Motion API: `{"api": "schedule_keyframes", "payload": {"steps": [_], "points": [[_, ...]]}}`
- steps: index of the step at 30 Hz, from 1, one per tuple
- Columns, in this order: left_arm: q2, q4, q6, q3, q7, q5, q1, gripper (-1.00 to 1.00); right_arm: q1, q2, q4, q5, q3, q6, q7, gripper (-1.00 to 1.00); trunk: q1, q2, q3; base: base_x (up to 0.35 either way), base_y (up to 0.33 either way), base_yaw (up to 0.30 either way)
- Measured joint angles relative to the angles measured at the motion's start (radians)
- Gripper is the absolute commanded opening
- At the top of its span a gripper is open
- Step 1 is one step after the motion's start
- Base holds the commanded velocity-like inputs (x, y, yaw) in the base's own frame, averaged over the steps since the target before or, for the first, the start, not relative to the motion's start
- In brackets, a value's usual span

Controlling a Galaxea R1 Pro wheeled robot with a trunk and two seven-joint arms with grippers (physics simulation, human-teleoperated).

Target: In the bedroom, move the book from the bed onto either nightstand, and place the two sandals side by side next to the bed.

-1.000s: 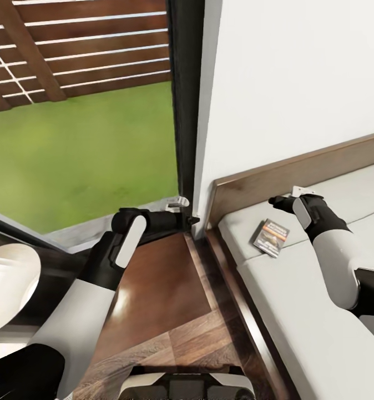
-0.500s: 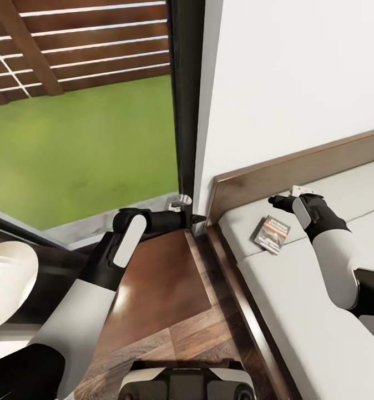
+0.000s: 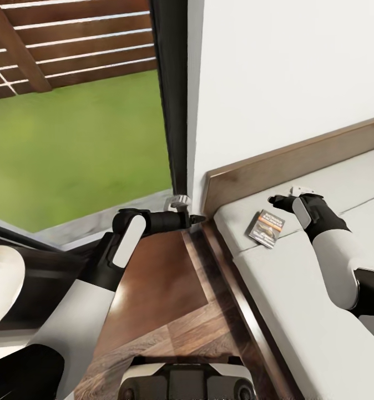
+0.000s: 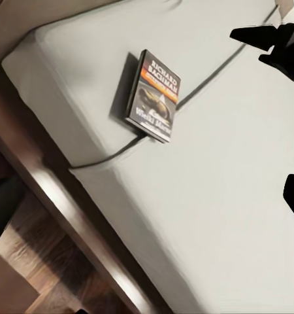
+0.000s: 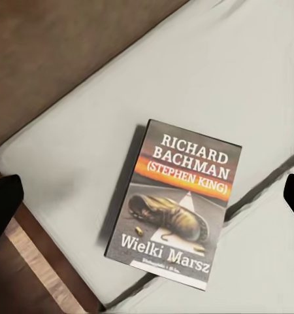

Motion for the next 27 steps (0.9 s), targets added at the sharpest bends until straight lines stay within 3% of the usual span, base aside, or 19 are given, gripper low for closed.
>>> {"api": "schedule_keyframes", "payload": {"steps": [6,19,27], "points": [[0.000,0.004,0.000,-0.001,0.003,0.000,0.000,1.00,0.000,0.000,0.000,0.000,0.001,-0.002,-0.001,1.00,0.000,0.000,-0.009,0.000,0.000,-0.121],[0.004,0.020,-0.002,0.001,0.000,-0.001,-0.001,1.00,0.000,0.000,0.008,0.001,0.005,-0.046,0.000,1.00,0.000,0.000,-0.019,0.000,0.000,0.049],[0.005,0.019,-0.002,0.002,-0.002,-0.002,-0.001,1.00,0.000,0.001,0.003,0.002,0.006,-0.045,0.002,1.00,0.000,0.000,-0.019,0.000,0.000,-0.219]]}}
